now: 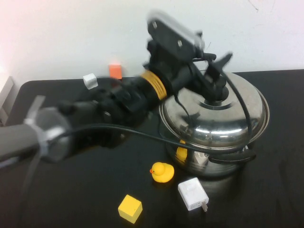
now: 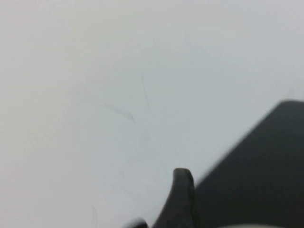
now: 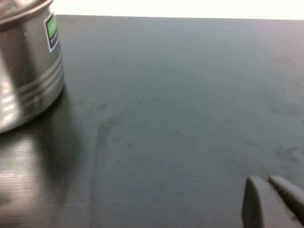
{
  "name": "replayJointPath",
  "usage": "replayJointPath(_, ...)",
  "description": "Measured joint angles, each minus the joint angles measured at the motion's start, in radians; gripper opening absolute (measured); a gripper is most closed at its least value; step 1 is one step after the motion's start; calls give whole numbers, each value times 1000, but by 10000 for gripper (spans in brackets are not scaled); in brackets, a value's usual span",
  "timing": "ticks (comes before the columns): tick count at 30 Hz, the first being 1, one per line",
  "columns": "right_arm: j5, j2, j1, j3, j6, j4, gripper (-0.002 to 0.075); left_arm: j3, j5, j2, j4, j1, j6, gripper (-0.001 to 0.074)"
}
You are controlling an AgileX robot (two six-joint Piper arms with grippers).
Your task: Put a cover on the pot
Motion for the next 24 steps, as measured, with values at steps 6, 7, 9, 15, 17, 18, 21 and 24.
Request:
replayJointPath(6, 0, 0, 0, 0, 0, 0, -2, 0, 269, -263, -23, 0, 26, 386)
replayJointPath(7, 0, 0, 0, 0, 0, 0, -2, 0, 340, -316, -25, 0, 26, 336)
replayJointPath(9, 0, 0, 0, 0, 0, 0, -2, 0, 470, -422, -29, 0, 30, 225)
replayJointPath(15, 0, 0, 0, 0, 0, 0, -2, 0, 824, -683, -33, 0, 34, 24)
replayJointPath(17, 0, 0, 0, 0, 0, 0, -2, 0, 910, -757, -33, 0, 34, 11)
replayJointPath(18, 0, 0, 0, 0, 0, 0, -2, 0, 947, -782, -33, 0, 34, 7)
replayJointPath(21, 0, 0, 0, 0, 0, 0, -2, 0, 1036, -860, -38, 0, 34, 3)
replayJointPath(24, 0, 0, 0, 0, 0, 0, -2, 0, 1090, -905, -44, 0, 34, 0)
